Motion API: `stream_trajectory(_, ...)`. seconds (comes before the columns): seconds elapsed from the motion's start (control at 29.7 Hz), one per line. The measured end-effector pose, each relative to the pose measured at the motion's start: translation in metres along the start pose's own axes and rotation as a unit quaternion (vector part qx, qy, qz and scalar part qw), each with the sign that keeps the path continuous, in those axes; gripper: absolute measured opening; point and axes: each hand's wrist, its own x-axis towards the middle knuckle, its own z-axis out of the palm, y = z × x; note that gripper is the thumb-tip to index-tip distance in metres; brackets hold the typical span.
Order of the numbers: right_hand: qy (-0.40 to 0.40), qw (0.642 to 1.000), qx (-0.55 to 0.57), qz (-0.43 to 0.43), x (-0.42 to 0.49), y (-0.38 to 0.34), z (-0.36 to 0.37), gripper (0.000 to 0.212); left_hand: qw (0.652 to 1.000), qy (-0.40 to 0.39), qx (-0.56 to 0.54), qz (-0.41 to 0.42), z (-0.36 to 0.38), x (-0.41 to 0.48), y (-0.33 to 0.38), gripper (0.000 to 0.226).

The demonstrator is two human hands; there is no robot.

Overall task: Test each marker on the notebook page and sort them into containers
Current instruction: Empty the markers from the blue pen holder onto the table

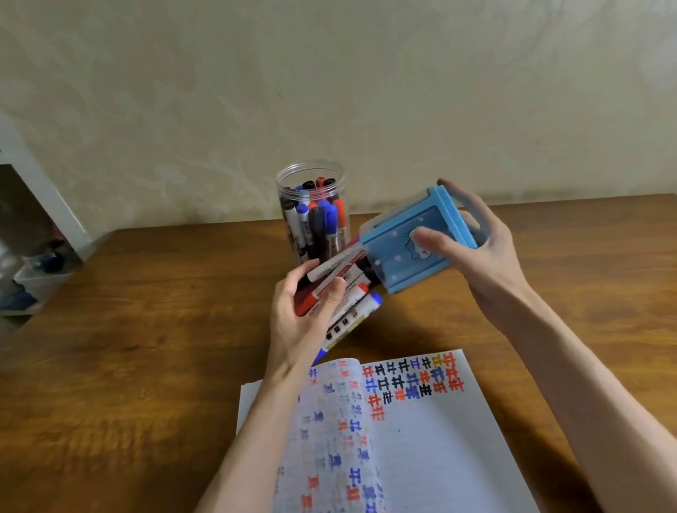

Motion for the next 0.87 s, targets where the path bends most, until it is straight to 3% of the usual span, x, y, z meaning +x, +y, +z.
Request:
stream_trajectory(0.13, 0.039, 0.999, 0.018, 0.017, 0.003, 0.004, -0.009, 0.083, 0.997, -0.013, 0.069, 0.012, 0.001, 0.002, -0.007, 0.066)
stream_trajectory(0.27, 0.056, 0.998, 0.013, 0.027, 0.002, 0.009, -0.017, 0.084, 0.973, -0.040, 0.218, 0.063, 0.006, 0.004, -0.022, 0.097)
stream_trajectory(0.37, 0.064, 0.997, 0.011, 0.038, 0.000, 0.015, -0.022, 0.088, 0.939, -0.075, 0.327, 0.079, 0.009, 0.005, -0.020, 0.107)
stream_trajectory(0.47, 0.083, 0.996, 0.011, 0.044, 0.001, 0.018, -0.029, 0.088, 0.921, -0.073, 0.372, 0.093, 0.011, 0.006, -0.024, 0.095)
stream_trajectory(0.67, 0.114, 0.993, 0.020, 0.031, 0.003, 0.015, -0.048, 0.087, 0.916, -0.063, 0.381, 0.108, 0.012, 0.006, -0.031, 0.054)
stream_trajectory(0.81, 0.122, 0.992, 0.023, 0.037, 0.004, 0.016, -0.057, 0.082, 0.918, -0.070, 0.376, 0.104, 0.012, 0.005, -0.031, 0.049)
stream_trajectory(0.87, 0.114, 0.992, 0.030, 0.038, 0.004, 0.017, -0.057, 0.068, 0.924, -0.057, 0.361, 0.110, 0.012, 0.005, -0.028, 0.053)
